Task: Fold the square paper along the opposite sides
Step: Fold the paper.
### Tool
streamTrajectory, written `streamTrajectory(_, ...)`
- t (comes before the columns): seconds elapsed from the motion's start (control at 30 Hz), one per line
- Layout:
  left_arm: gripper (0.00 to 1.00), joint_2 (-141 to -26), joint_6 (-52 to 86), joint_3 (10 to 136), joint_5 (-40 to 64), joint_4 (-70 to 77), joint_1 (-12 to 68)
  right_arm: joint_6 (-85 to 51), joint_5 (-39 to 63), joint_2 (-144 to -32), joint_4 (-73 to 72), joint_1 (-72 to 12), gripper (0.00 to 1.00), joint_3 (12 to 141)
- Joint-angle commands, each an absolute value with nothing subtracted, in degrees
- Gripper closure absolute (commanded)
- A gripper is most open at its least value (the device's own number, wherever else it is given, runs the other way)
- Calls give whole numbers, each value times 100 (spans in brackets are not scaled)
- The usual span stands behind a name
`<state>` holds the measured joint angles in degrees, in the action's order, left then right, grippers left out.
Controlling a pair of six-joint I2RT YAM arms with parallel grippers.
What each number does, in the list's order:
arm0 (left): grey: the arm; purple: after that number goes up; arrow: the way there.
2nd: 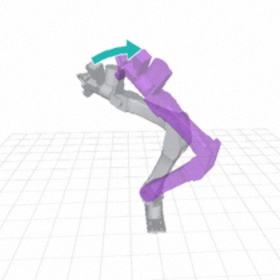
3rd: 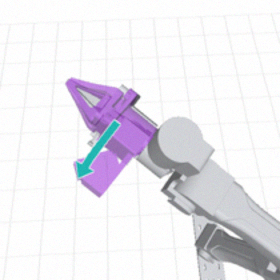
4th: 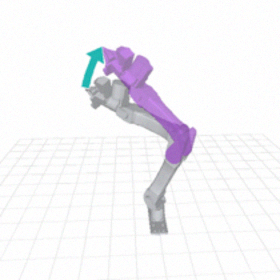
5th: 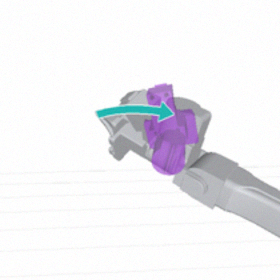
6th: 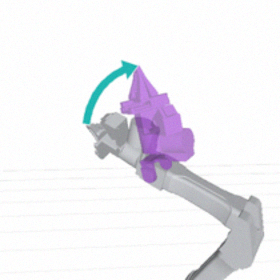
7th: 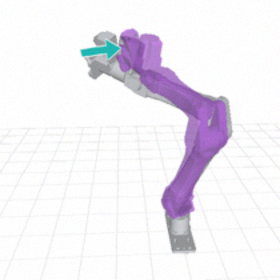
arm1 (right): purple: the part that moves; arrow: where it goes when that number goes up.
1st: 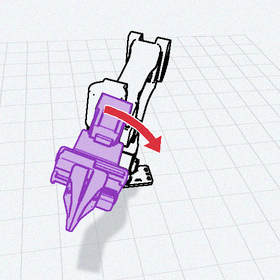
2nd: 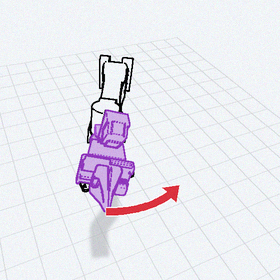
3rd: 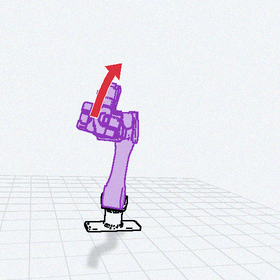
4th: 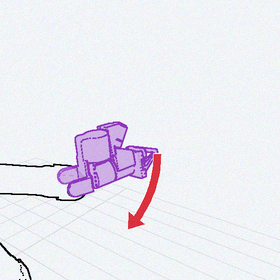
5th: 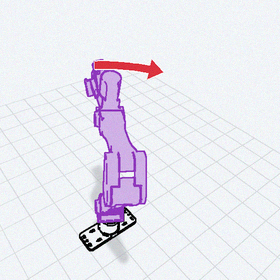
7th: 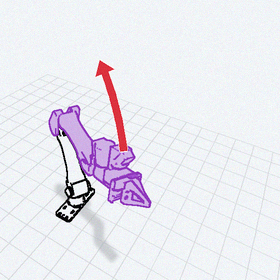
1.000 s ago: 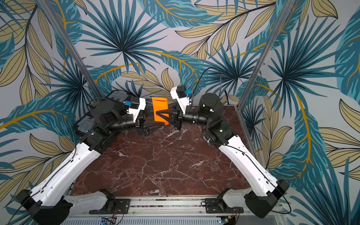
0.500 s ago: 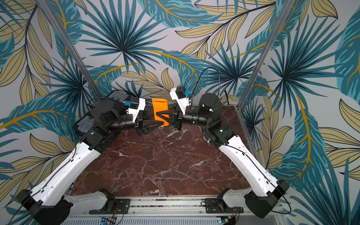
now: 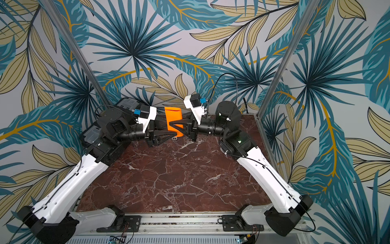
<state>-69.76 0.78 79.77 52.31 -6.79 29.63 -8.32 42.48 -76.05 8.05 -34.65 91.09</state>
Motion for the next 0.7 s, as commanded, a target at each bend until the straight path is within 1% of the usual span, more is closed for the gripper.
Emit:
streamTrajectory(0.0,61,-6960,140,8183,5367,-575,2943,-757,4300,-7636,835,-3485,78,9158)
streamTrajectory(0.07,68,-6952,146,8183,5385,-578,2940,-747,4298,-7631,844,-3485,78,9158)
streamTrajectory(0.13,71,-6930,116,8178,5388,-597,2934,-732,4272,-7632,853,-3481,78,9159)
streamTrajectory(0.67,70,-6838,12,8188,5308,-686,2940,-710,4254,-7624,896,-3482,78,9171)
